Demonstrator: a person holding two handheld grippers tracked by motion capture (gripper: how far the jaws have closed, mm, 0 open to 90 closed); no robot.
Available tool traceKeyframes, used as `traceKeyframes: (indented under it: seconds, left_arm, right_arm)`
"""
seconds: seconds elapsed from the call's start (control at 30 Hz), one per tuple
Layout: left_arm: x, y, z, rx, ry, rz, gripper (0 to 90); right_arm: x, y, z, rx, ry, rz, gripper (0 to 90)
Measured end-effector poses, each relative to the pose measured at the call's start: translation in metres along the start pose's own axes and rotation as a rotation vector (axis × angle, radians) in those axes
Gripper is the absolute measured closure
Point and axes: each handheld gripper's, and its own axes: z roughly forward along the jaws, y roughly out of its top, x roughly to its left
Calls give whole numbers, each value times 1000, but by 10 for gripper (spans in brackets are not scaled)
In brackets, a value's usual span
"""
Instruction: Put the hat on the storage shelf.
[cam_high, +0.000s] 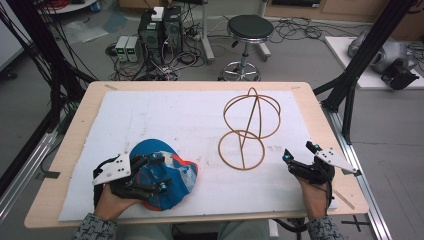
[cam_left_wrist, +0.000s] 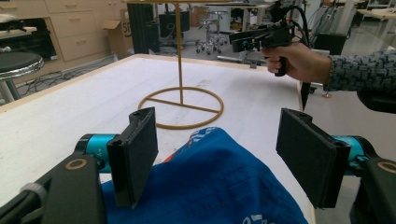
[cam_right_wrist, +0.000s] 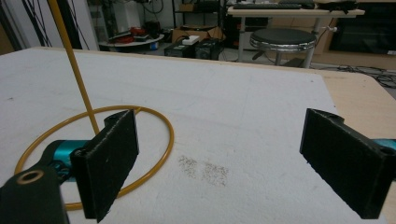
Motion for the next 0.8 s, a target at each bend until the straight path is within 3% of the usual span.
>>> traceKeyframes:
  seconds: [0.27, 0.47, 0.5, 0.57, 0.6, 0.8]
  left_arm:
    - [-2, -4, 8, 45, 17, 21, 324]
    - [-2, -5, 7, 53, 5, 21, 509]
    - [-2, -5, 7, 60, 1, 15, 509]
    - [-1, -5, 7, 58, -3, 5, 608]
    - [-1, -4, 7, 57, -6, 2, 608]
    - [0, -3, 7, 68, -11, -20, 802]
  right_arm:
    - [-1, 0, -1, 1, -1, 2, 108]
    - [-1, 0, -1, 2, 0, 4, 108]
    - [-1, 0, -1, 2, 0, 4, 108]
    - [-1, 0, -1, 2, -1, 1, 108]
    - [-1, 0, -1, 2, -1, 1, 108]
    - [-1, 0, -1, 1, 0, 0, 109]
